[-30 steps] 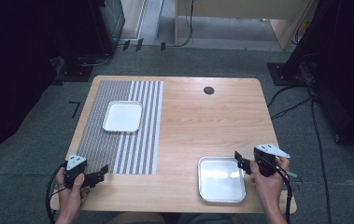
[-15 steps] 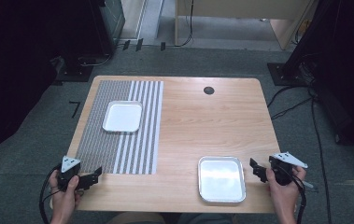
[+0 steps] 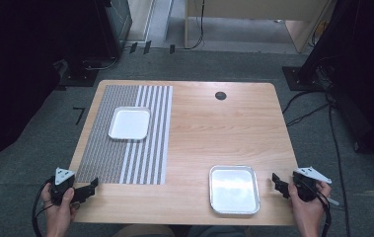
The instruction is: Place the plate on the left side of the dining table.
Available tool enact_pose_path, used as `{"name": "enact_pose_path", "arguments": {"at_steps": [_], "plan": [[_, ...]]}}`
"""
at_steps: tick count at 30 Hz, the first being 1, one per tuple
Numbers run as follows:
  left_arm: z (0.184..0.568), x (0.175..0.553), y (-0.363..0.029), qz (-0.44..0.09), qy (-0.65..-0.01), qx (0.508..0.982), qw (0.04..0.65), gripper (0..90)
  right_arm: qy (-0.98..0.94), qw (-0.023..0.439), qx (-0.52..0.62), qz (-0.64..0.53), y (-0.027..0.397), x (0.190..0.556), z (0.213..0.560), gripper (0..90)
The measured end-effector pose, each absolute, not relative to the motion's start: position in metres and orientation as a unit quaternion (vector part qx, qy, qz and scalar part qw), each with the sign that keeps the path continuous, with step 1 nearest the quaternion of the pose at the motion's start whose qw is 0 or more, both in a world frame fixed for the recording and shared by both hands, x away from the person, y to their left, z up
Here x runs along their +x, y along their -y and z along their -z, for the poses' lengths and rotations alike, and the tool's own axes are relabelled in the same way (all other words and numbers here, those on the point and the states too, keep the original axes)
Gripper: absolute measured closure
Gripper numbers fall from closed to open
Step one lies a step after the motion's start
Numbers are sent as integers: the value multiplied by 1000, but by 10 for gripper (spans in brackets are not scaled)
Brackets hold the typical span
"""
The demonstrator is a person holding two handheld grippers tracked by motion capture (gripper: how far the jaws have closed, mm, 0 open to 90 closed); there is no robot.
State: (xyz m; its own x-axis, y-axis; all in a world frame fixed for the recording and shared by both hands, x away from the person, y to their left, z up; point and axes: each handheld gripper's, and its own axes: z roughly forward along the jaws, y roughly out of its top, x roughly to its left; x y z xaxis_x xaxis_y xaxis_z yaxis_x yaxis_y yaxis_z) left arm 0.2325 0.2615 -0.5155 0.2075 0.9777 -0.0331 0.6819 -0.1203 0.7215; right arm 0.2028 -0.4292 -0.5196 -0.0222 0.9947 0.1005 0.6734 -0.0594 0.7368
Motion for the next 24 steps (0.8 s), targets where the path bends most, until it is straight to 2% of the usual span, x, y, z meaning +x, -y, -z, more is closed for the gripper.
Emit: {"name": "enact_pose_path", "arguments": {"at_steps": [7,11,13,24], "plan": [[518,230,-255,-255,-578,713,304,99,-650,273,644,-297,426,203,525,184],[518,230,-255,-254,-580,712,305,95,-653,272,641,-298,425,203,525,176],[518,230,-255,-253,-580,712,304,95,-657,269,638,-298,424,204,525,137],[518,230,-255,-253,-582,710,304,95,-659,266,638,-297,424,204,525,133]]}}
